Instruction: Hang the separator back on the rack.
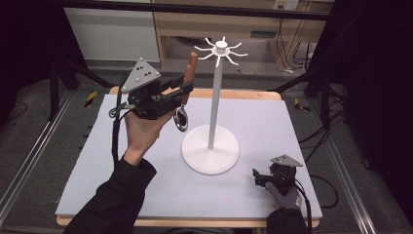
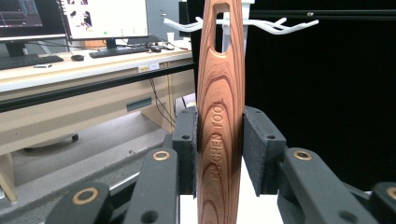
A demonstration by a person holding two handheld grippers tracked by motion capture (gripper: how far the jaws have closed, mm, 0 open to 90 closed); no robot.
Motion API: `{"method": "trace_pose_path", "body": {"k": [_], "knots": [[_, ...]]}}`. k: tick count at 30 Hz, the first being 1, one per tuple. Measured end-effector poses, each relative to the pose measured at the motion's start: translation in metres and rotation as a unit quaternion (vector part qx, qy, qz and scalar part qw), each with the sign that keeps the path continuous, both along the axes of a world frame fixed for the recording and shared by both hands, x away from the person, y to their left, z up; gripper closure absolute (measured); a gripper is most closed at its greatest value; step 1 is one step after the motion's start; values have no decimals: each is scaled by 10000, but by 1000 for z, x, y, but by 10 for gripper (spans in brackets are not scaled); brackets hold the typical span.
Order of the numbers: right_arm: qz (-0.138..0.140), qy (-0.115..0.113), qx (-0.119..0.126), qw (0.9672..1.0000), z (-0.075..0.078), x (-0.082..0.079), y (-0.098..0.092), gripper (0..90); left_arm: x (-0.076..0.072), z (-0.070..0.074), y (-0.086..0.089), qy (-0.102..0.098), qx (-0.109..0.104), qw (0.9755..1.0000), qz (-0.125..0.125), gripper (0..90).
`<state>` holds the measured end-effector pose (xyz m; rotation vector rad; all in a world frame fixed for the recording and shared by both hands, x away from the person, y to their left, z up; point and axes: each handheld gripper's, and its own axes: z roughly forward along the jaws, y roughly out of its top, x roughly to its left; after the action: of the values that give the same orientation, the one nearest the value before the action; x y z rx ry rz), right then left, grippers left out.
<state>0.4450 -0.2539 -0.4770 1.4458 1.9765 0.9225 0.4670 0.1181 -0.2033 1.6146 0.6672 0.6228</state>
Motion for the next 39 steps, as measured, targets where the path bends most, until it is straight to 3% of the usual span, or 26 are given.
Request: {"method": "trace_pose_path", "body": {"k": [13,29,39], "knots": [[-22,7,40,10000,1,0,1,53,5,5,-6,8,65,10000,-8,673],[-13,8,45,10000,1,0,0,53,15,-2,-22,114,118,9998,-64,673],[-16,22,24,10000,1,0,1,53,17,-8,-22,87,5,9999,-81,671]]}}
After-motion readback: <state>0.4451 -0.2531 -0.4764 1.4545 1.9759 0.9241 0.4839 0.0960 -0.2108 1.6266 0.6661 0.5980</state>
